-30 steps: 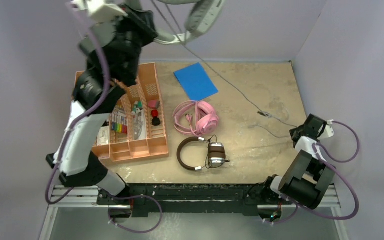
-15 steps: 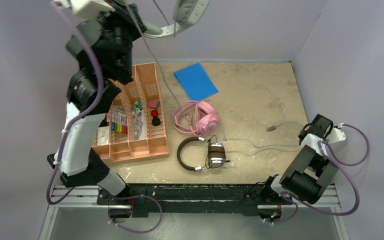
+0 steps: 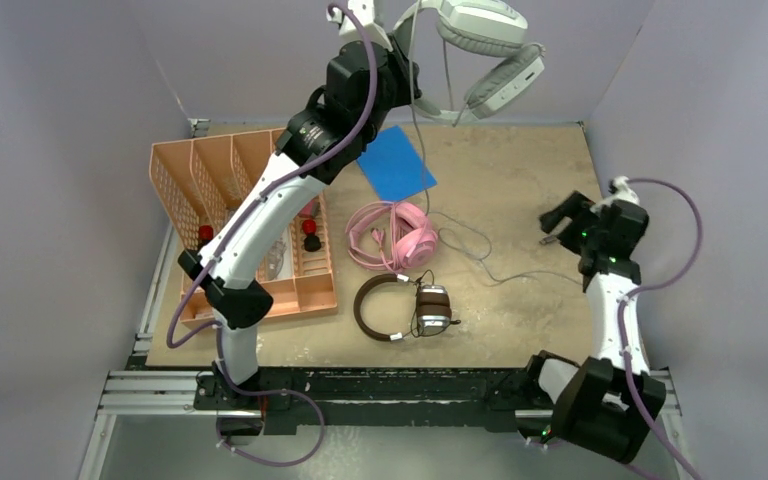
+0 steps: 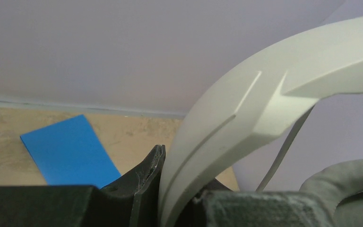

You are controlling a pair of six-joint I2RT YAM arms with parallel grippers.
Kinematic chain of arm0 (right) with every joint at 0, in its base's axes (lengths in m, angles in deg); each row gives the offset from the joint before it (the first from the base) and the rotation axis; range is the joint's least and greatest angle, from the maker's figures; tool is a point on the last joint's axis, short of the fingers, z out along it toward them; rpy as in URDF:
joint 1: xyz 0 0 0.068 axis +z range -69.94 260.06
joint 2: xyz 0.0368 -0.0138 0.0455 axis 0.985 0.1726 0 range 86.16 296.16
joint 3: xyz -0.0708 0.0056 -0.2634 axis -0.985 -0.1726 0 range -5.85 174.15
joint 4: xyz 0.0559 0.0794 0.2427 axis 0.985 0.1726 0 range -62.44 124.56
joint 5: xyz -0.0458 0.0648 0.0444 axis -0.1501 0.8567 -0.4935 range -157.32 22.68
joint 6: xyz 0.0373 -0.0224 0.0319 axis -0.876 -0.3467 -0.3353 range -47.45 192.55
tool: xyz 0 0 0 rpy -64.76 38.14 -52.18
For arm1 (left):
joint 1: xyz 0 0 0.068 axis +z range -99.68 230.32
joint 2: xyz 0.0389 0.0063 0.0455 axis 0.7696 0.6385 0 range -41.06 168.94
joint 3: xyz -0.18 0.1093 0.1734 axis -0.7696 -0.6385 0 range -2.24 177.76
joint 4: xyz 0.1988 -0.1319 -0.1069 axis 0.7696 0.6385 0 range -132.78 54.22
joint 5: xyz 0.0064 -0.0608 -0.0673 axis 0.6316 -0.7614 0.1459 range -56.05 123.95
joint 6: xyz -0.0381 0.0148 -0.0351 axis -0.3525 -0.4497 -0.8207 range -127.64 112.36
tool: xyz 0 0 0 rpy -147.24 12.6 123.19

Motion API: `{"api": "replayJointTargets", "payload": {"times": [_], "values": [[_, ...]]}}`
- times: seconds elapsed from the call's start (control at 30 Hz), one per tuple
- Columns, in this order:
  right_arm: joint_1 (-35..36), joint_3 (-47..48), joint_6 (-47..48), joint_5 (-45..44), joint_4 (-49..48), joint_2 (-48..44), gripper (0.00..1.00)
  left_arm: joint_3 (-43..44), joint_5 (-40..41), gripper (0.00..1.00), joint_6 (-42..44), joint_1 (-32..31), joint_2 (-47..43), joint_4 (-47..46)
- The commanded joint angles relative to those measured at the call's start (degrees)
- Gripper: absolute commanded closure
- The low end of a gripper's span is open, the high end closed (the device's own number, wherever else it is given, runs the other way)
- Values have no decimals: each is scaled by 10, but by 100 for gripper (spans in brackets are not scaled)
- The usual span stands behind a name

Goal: Wrap the headphones
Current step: Wrap the headphones cable around the headphones.

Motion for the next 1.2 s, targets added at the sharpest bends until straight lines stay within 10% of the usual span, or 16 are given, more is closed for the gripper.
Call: {"api": "replayJointTargets", "payload": {"times": [0.0, 0.27, 0.6, 0.87, 0.97, 1.1, 1.17], "values": [[114, 52, 86, 142, -6, -26, 19, 21, -38, 100, -58, 2, -34, -80], [249, -31, 160, 429, -288, -43, 10, 33, -42, 100, -52, 2, -33, -63], [350, 9, 323, 409, -286, 125, 14, 27, -53, 100, -57, 2, -46, -54], [410, 17, 278, 354, -491, 220, 18, 11, -60, 100, -60, 2, -59, -56], [421, 12, 252, 334, -571, 250, 31, 11, -56, 100, -60, 2, -61, -55], [421, -55, 164, 307, -672, 208, 87, 11, -35, 100, -43, 2, -64, -48], [420, -97, 152, 279, -673, 147, 100, 7, -19, 100, -31, 2, -64, -44]]}}
